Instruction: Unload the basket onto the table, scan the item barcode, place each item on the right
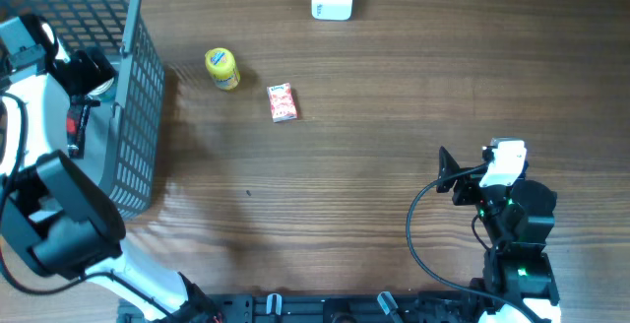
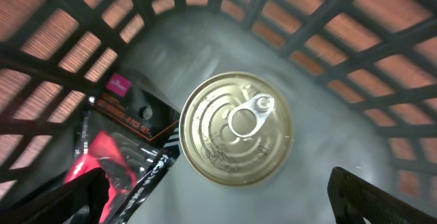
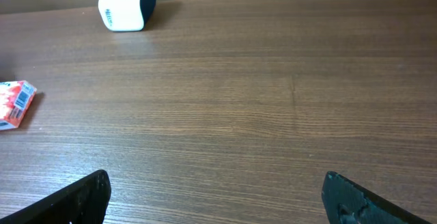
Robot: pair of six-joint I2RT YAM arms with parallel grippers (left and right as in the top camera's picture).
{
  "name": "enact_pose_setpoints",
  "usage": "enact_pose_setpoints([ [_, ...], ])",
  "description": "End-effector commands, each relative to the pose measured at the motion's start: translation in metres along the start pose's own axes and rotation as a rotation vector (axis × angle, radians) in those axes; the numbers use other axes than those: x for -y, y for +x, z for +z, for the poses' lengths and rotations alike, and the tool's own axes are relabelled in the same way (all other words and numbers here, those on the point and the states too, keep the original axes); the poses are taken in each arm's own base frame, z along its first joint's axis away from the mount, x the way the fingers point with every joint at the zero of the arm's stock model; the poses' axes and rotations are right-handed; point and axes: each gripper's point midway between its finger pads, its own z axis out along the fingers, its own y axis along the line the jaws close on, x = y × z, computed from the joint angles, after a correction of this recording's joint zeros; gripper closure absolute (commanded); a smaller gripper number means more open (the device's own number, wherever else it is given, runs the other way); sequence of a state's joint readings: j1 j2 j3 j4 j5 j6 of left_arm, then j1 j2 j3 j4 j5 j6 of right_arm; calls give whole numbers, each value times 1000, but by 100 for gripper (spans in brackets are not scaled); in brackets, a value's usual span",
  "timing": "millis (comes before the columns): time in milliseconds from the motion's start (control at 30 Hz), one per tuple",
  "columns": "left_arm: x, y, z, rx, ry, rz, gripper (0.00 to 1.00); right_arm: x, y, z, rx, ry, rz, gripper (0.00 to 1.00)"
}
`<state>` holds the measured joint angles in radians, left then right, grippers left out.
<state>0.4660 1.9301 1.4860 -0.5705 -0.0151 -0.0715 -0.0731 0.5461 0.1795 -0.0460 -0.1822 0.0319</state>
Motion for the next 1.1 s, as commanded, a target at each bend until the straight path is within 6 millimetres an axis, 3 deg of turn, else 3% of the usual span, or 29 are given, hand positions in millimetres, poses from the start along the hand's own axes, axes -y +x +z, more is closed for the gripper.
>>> enact_pose_setpoints([
  [0, -3, 11, 25, -40, -14, 19, 0, 0, -10, -2, 19, 1, -5, 0],
  [200, 0, 7, 41, -17, -1, 18, 0, 0, -10, -2, 19, 2, -5, 0],
  [500, 2, 23, 73, -61, 19, 14, 0, 0, -10, -2, 19, 2, -5, 0],
  [800, 20, 10, 75, -7, 104, 20, 0, 0, -10, -2, 19, 3, -5, 0],
  [833, 22, 10, 75, -5, 105, 22, 2, 0, -10, -2, 19, 3, -5, 0],
  [933, 24, 12, 76, -10, 107, 25, 26, 1, -10, -2, 20, 5, -5, 0],
  [1033, 23, 20, 83, -35, 104, 25, 24, 1, -10, -2, 20, 5, -5, 0],
  [1067, 22, 23, 86, -44, 102, 25, 15, 1, -10, -2, 20, 5, -5, 0],
])
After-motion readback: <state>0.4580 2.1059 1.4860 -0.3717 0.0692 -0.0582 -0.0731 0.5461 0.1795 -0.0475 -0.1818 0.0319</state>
